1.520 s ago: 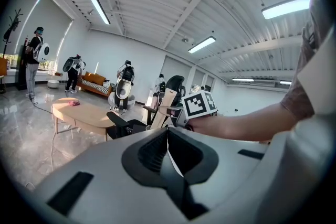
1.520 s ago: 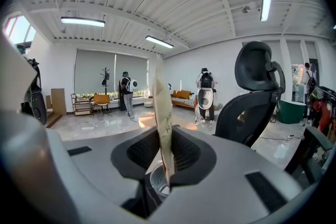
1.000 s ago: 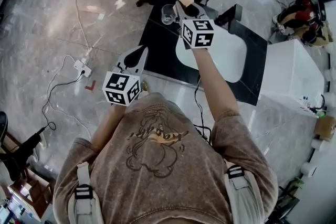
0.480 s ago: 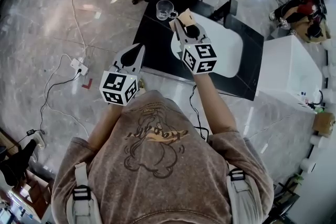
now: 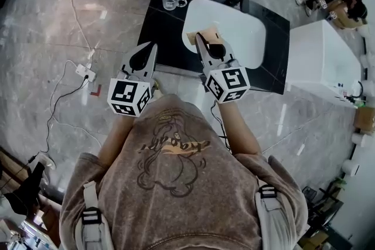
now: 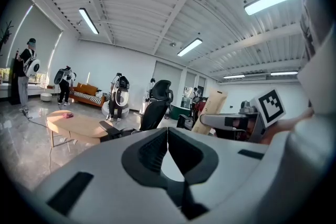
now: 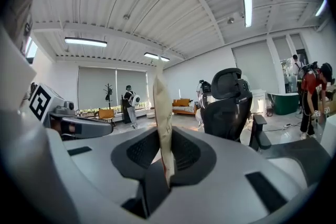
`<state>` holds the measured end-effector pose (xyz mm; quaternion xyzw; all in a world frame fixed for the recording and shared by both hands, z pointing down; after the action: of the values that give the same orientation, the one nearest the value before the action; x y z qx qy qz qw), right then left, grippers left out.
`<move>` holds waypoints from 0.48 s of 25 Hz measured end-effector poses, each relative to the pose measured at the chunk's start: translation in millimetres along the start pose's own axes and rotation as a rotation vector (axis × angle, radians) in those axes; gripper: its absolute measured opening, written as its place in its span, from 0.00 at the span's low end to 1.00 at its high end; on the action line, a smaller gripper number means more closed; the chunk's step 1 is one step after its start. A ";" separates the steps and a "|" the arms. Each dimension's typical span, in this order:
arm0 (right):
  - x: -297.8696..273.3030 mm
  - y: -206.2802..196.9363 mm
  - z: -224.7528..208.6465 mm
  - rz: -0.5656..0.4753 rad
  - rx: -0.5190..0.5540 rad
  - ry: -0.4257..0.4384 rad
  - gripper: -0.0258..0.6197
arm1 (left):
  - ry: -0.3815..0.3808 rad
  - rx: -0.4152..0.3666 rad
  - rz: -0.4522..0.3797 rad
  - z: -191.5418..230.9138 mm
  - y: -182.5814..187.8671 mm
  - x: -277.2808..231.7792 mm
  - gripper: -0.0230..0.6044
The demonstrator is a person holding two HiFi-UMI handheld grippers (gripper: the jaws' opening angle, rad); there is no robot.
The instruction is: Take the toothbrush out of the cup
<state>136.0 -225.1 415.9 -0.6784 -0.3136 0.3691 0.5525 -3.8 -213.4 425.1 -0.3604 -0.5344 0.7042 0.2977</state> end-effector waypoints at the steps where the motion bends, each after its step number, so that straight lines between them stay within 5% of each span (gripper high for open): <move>1: 7.4 -1.3 2.8 -0.001 -0.003 -0.002 0.16 | -0.004 -0.007 -0.005 -3.8 1.1 1.7 0.07; 12: 62.4 -26.4 34.5 0.015 -0.003 0.020 0.16 | -0.031 -0.051 -0.020 -41.7 -1.2 18.2 0.07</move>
<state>139.4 -150.0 428.2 -0.6851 -0.3035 0.3662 0.5518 20.5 -176.0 415.8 -0.3514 -0.5602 0.6929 0.2873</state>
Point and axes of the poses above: the fingertips, and each gripper's own axes: x backward along the fingers, z to its left, y out of its top, the point moved 1 cm from there along x, backward along the fingers, and after that the axes turned 6 degrees about y, right-handed, at the moved point
